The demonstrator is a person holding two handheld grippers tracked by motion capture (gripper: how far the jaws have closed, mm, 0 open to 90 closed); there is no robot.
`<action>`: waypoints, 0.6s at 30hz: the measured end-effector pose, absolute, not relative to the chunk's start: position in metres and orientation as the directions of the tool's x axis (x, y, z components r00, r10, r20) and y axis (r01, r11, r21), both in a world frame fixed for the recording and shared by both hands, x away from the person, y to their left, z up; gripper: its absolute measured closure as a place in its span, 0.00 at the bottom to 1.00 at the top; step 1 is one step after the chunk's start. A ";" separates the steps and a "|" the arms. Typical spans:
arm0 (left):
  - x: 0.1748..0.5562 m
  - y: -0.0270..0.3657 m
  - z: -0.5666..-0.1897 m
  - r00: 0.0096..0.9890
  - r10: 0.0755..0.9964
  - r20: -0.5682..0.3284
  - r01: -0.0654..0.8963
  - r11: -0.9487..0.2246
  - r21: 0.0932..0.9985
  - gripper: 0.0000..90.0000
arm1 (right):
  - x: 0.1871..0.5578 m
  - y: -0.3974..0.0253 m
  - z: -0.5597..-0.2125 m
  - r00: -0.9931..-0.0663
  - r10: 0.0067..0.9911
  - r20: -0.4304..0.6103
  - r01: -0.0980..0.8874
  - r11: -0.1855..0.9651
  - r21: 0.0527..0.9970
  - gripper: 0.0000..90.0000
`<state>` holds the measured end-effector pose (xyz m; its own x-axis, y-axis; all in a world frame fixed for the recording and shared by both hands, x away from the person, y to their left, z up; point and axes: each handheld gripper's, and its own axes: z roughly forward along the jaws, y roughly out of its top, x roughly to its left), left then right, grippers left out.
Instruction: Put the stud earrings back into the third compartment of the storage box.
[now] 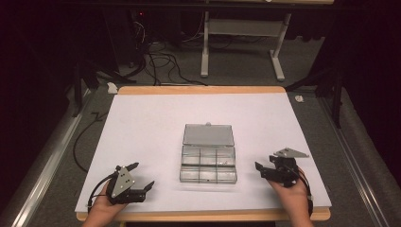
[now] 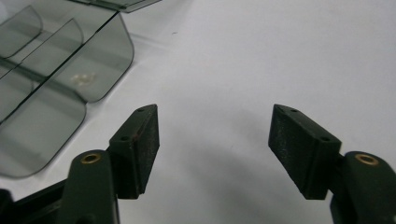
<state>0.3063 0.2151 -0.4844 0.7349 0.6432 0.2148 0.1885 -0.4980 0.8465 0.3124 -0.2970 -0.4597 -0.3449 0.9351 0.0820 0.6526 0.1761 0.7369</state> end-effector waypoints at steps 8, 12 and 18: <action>0.307 0.213 -0.485 0.739 0.636 0.222 0.193 -0.516 0.835 0.17 | 0.308 -0.297 -0.466 -0.280 0.960 0.030 0.642 0.164 0.749 0.36; 0.307 0.213 -0.485 0.736 0.641 0.219 0.196 -0.512 0.837 0.17 | 0.310 -0.299 -0.463 -0.280 0.960 0.013 0.607 0.167 0.777 0.34; 0.306 0.213 -0.485 0.732 0.644 0.225 0.191 -0.510 0.839 0.17 | 0.309 -0.308 -0.463 -0.271 0.962 0.024 0.606 0.152 0.781 0.34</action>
